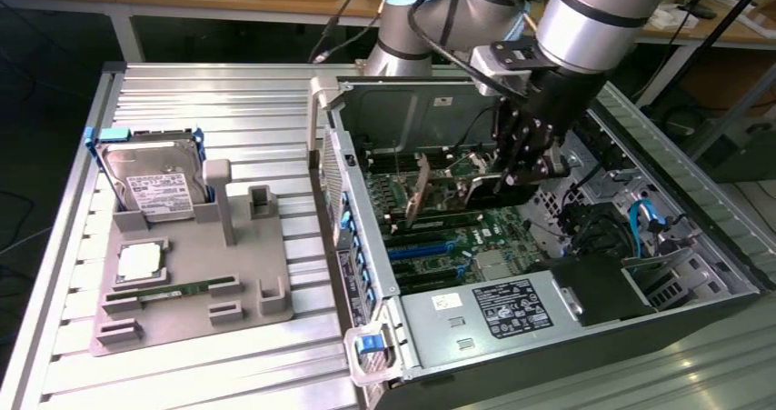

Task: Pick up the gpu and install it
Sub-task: 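Insert the gpu into the slot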

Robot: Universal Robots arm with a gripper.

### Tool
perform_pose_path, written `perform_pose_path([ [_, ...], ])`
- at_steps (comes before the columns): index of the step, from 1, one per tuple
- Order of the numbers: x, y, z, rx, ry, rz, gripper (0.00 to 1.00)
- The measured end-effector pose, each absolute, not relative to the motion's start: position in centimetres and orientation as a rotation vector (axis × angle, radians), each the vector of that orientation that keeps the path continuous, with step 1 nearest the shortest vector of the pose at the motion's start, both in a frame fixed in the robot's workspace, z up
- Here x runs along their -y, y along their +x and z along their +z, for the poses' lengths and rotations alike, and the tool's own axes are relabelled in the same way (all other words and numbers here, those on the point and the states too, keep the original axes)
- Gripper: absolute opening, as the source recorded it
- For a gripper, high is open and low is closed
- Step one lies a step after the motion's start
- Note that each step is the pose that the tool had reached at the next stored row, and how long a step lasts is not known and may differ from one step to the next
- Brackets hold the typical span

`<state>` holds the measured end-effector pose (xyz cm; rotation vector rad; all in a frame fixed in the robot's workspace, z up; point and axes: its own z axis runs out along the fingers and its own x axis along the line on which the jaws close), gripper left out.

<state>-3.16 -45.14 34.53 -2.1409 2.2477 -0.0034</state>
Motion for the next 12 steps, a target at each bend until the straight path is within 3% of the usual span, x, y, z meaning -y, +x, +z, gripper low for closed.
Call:
perform_pose_path([
  [5, 45.1, -7.3, 28.6, -2.246, -2.143, -0.003, 0.27],
  [12, 46.4, -8.3, 27.6, -2.264, -2.121, 0.021, 0.27],
])
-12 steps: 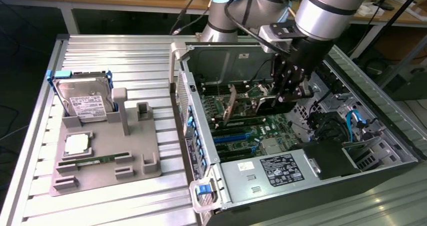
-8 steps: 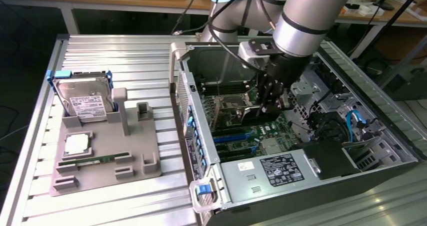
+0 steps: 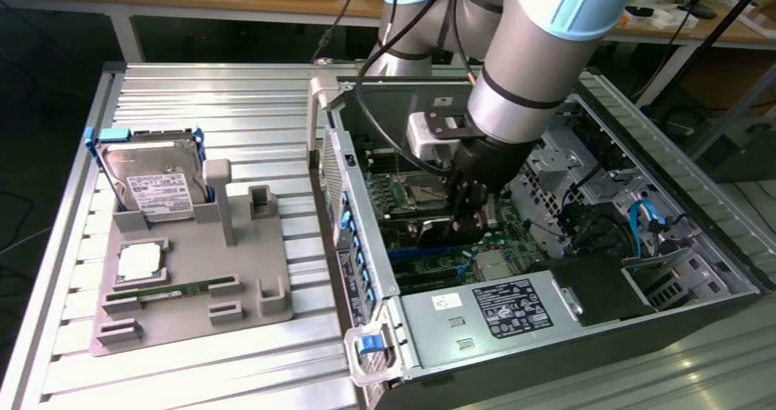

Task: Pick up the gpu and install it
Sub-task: 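Insert the gpu into the slot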

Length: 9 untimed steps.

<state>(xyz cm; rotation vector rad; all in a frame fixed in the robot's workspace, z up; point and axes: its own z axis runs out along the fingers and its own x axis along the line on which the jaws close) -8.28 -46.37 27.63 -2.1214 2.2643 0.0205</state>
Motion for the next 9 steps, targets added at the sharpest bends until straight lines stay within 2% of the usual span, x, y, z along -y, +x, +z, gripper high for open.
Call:
perform_pose_path([
  [9, 46.82, -8.45, 27.59, -2.271, -2.114, 0.021, 0.27],
])
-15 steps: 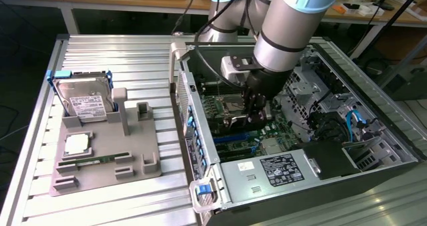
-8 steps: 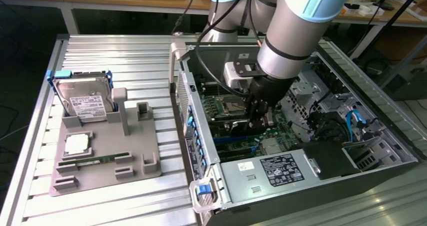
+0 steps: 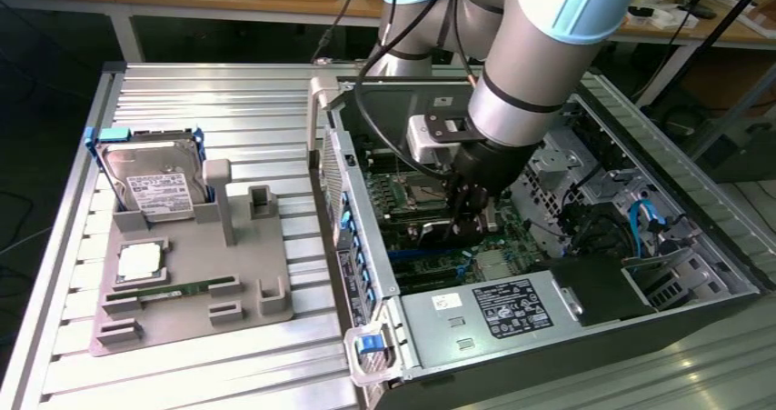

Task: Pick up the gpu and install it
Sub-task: 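Insert the gpu into the slot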

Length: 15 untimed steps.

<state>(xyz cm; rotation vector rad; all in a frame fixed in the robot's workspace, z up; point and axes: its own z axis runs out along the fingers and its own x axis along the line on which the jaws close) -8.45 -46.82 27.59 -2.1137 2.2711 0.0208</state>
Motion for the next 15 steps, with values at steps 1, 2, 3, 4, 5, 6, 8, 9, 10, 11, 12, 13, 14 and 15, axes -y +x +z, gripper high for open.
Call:
perform_pose_path([
  [1, 46.84, -8.46, 27.58, -2.271, -2.113, 0.021, 0.27],
  [2, 46.84, -8.47, 27.57, -2.272, -2.113, 0.021, 0.27],
  [3, 46.84, -8.49, 27.57, -2.272, -2.113, 0.021, 0.27],
  [4, 46.85, -8.52, 27.56, -2.272, -2.112, 0.021, 0.27],
  [5, 46.85, -8.56, 27.55, -2.273, -2.112, 0.021, 0.27],
  [6, 46.85, -8.61, 27.54, -2.273, -2.111, 0.021, 0.27],
  [8, 46.85, -8.72, 27.51, -2.274, -2.111, 0.021, 0.27],
  [9, 46.85, -8.78, 27.5, -2.274, -2.11, 0.021, 0.27],
  [10, 46.85, -8.83, 27.49, -2.274, -2.11, 0.021, 0.27],
  [11, 46.85, -8.89, 27.48, -2.275, -2.109, 0.021, 0.27],
  [12, 46.85, -8.93, 27.47, -2.275, -2.109, 0.021, 0.27],
  [13, 46.85, -8.94, 27.46, -2.276, -2.109, 0.021, 0.27],
  [14, 46.85, -8.94, 27.45, -2.277, -2.108, 0.021, 0.27],
  [15, 46.86, -8.94, 27.44, -2.278, -2.107, 0.021, 0.27],
])
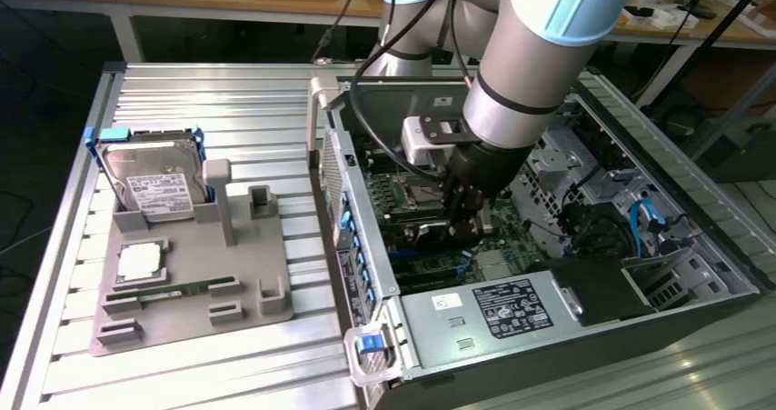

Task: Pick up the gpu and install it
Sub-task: 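Insert the gpu into the slot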

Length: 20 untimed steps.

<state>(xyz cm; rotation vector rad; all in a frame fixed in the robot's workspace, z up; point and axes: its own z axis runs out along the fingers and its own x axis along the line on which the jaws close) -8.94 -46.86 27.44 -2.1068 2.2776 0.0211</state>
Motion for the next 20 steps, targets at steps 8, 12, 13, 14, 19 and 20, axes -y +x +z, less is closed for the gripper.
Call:
perform_pose_path([
  [8, 46.87, -8.95, 27.25, -2.297, -2.096, 0.032, 0.27],
  [12, 46.88, -8.95, 27.2, -2.304, -2.093, 0.037, 0.27],
  [13, 46.88, -8.95, 27.19, -2.304, -2.093, 0.037, 0.27],
  [14, 46.88, -8.95, 27.19, -2.304, -2.093, 0.038, 0.27],
  [19, 46.88, -8.95, 27.48, -2.304, -2.093, 0.038, 0.27],
  [20, 46.87, -8.95, 27.6, -2.304, -2.093, 0.038, 0.27],
])
